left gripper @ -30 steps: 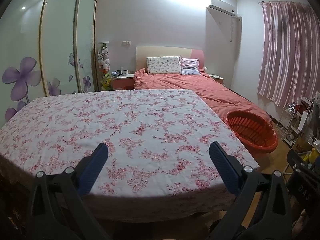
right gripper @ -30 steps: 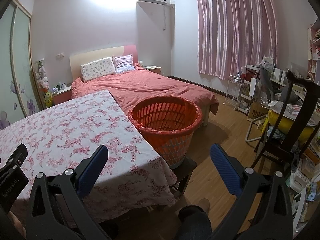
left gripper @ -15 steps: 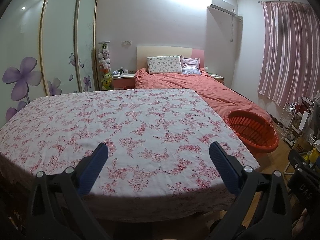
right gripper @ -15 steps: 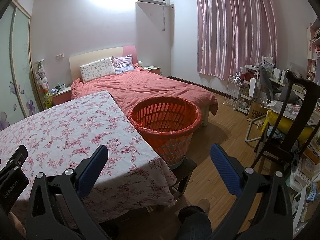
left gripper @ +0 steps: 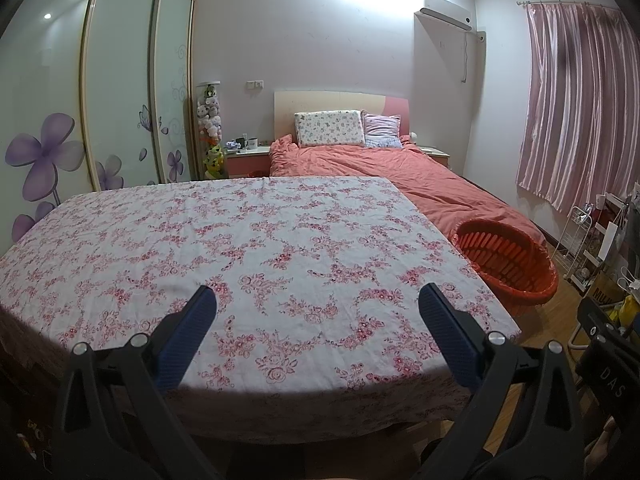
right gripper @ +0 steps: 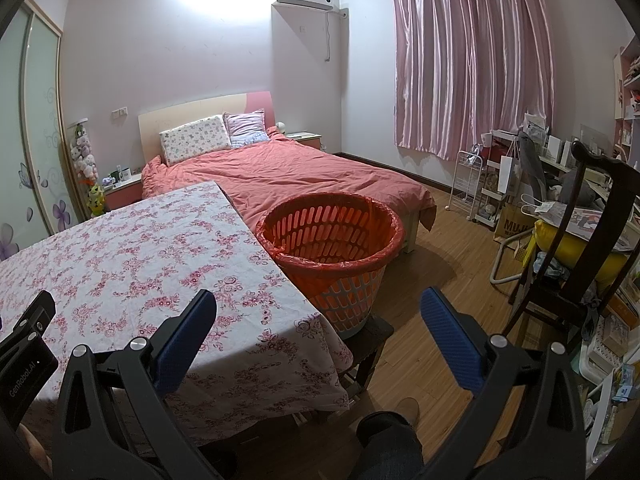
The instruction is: Collect trash
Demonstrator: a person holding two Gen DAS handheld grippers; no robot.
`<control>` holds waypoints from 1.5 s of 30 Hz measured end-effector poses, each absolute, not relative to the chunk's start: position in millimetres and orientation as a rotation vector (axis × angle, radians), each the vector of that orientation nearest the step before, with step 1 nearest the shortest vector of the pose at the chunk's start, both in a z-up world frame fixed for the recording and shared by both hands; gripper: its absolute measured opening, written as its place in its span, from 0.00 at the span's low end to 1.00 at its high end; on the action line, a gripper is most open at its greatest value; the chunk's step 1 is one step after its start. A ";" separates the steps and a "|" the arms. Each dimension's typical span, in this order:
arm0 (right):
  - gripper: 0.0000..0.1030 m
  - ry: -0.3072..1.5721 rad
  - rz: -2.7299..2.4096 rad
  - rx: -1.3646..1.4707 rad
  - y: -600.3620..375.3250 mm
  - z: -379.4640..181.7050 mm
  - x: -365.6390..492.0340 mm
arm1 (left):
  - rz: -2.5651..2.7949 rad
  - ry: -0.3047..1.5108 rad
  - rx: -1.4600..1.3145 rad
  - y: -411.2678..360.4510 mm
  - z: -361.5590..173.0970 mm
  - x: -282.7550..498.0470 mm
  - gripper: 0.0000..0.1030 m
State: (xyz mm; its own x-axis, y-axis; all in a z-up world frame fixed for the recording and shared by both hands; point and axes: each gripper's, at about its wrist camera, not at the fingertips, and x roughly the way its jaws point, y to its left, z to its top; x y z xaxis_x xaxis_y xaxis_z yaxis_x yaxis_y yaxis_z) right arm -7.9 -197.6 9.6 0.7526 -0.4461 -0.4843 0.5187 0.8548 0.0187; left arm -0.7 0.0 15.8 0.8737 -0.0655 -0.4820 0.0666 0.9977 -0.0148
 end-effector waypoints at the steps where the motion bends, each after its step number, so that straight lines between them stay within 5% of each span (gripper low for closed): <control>1: 0.98 0.488 -0.529 0.156 -197.7 9.8 -7.8 | -0.069 0.503 0.002 0.0 15.8 -0.6 0.96; 45: 0.98 0.488 -0.530 0.157 -198.3 9.5 -8.4 | -0.060 0.516 0.007 3.0 12.0 -2.5 0.96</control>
